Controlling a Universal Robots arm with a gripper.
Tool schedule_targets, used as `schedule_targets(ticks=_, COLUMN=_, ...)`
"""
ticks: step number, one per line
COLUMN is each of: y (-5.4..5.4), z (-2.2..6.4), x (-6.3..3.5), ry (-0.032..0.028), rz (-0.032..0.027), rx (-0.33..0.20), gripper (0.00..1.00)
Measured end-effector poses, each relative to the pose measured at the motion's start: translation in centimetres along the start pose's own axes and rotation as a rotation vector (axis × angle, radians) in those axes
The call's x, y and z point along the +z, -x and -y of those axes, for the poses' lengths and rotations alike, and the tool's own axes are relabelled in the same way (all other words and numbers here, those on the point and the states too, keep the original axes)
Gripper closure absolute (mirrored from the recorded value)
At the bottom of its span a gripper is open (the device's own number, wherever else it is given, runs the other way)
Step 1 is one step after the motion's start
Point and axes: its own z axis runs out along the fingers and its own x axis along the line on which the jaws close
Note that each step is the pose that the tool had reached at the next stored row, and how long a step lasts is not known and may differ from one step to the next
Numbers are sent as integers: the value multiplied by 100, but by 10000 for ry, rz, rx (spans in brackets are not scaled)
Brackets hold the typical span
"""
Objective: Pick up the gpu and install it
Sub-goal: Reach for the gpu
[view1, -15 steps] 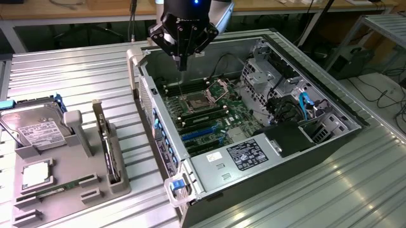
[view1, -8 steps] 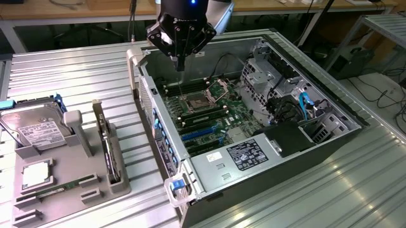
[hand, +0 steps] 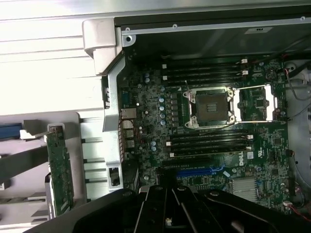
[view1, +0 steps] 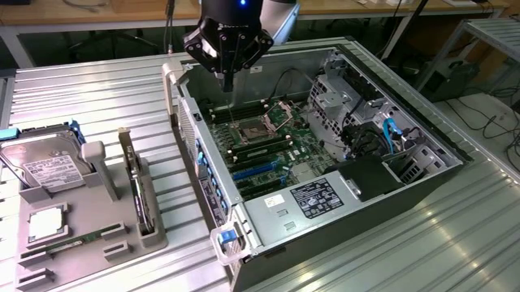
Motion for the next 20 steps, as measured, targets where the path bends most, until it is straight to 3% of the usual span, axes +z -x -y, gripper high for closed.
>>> schedule_targets(ticks=13, y=-102, z=13, x=-3, ry=0, rz=0, rx=-2, gripper=89)
schedule_targets(ticks=20, y=-157, z=69, x=-7, ry=2, rz=-2, rx=-61, gripper=89)
